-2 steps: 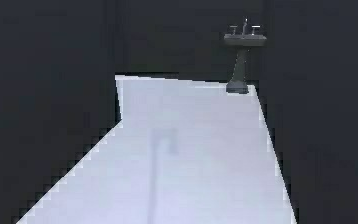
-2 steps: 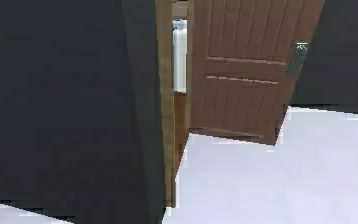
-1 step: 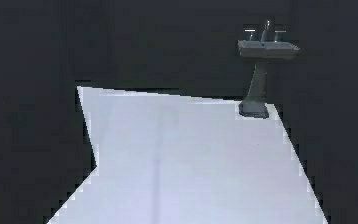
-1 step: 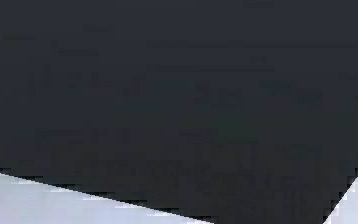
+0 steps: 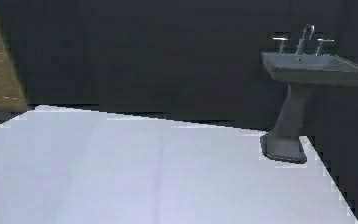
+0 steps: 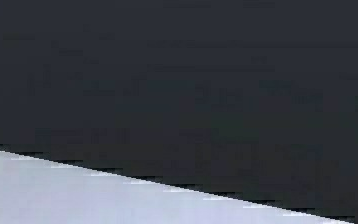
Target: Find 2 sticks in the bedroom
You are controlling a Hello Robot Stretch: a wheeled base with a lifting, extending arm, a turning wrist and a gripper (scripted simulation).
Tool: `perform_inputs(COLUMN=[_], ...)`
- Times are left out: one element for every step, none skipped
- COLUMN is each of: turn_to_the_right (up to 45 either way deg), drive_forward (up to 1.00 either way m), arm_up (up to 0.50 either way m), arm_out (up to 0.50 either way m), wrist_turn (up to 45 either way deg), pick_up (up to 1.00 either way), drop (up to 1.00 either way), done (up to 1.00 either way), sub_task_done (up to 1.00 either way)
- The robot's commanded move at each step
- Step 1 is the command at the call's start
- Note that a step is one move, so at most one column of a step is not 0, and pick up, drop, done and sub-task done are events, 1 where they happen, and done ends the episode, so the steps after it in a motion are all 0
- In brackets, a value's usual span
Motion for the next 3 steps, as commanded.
perform_inputs(turn_to_the_right=[0.0, -21.0, 0.0], drive_forward=[0.65, 0.0, 0.75], arm_up=[0.0, 0.0, 0.0], arm_out=[0.0, 0.0, 0.0], wrist_turn=[0.0, 0.0, 0.0], pick_up=[0.0, 0.0, 0.0], drop=[0.0, 0.0, 0.0], done=[0.0, 0.0, 0.0], sub_task_done=[0.0, 0.0, 0.0])
